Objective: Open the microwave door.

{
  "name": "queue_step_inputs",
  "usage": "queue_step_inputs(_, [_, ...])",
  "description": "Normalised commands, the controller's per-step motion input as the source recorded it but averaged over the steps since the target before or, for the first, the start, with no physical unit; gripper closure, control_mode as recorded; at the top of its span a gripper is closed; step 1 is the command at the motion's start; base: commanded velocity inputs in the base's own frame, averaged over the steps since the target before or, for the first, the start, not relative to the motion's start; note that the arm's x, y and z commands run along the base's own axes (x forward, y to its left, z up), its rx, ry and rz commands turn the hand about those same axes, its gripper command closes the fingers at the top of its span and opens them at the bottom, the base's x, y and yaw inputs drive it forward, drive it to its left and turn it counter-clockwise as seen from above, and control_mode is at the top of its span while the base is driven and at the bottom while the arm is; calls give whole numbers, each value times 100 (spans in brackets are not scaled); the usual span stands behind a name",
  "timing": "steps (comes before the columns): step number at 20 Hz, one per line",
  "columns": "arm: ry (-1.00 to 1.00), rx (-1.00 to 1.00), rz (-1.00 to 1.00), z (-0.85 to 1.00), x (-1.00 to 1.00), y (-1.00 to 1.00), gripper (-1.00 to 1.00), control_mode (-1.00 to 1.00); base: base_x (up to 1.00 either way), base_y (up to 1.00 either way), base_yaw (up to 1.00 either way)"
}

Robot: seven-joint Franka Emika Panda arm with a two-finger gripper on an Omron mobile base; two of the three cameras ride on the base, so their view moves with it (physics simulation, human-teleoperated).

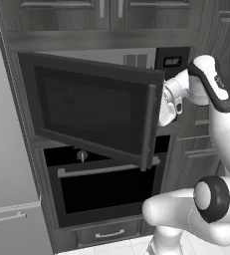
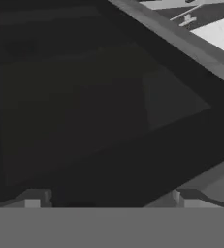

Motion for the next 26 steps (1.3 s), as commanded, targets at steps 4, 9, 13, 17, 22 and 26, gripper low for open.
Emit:
queue_step_inputs(4, [0, -1, 32, 19, -93, 59, -100, -100, 0, 0, 0])
queue_step_inputs(9, [1, -4, 19, 5, -59, 100, -100, -100, 0, 0, 0])
queue_step_inputs(13, [0, 0, 7, 0, -44, 100, -100, -100, 0, 0, 0])
queue_step_inputs(17, [0, -2, 0, 0, -4, 100, -100, -100, 0, 0, 0])
queue_step_inputs(22, [-1, -4, -2, 0, 0, 100, -100, -100, 0, 0, 0])
queue_step_inputs(26, [-7, -12, -5, -13, 9, 100, -100, -100, 0, 0, 0])
